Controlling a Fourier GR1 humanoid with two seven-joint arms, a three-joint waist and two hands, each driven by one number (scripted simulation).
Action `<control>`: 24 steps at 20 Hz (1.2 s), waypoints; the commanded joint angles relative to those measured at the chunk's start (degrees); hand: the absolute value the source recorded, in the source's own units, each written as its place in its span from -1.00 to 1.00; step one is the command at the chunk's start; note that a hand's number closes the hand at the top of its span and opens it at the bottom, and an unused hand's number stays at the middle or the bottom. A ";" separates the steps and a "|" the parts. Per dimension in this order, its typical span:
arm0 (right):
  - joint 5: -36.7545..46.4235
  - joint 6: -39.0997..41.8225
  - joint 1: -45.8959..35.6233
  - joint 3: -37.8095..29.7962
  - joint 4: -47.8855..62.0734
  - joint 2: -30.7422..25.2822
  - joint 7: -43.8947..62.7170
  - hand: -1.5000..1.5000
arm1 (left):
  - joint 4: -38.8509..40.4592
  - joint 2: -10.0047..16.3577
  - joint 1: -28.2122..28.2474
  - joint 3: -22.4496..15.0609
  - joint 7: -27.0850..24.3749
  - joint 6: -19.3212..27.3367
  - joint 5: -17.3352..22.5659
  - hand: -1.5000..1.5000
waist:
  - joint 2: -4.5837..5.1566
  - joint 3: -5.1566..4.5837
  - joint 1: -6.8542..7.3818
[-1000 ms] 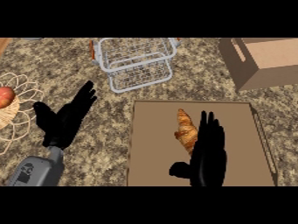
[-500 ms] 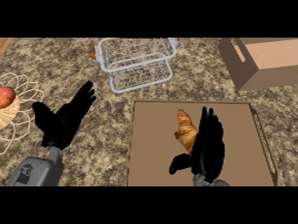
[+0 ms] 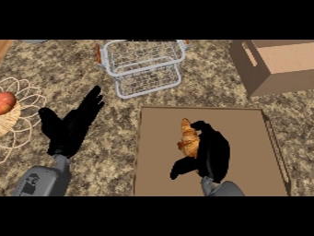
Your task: Pick the croissant from the tray and place it in the tiered basket
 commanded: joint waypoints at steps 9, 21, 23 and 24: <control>2.61 -3.14 -1.92 0.85 1.94 -0.07 -2.49 1.00 | 1.64 0.85 0.35 4.48 -1.05 -4.13 0.07 0.00 | 1.19 0.57 0.12; -22.04 33.63 -0.98 -6.21 -31.89 -17.14 -3.10 1.00 | 0.71 -2.44 1.63 1.89 -0.78 -1.01 -2.08 0.00 | 0.84 0.52 -0.92; -19.31 31.36 -0.97 -3.30 -36.67 -11.63 2.12 1.00 | -0.16 0.63 -0.66 4.64 2.46 -3.47 0.51 0.00 | 0.85 0.53 -0.68; -23.22 33.68 -4.39 -8.63 -38.40 -13.91 0.79 1.00 | -1.46 0.26 1.61 4.07 1.62 -4.03 0.93 0.00 | 0.86 0.53 -0.35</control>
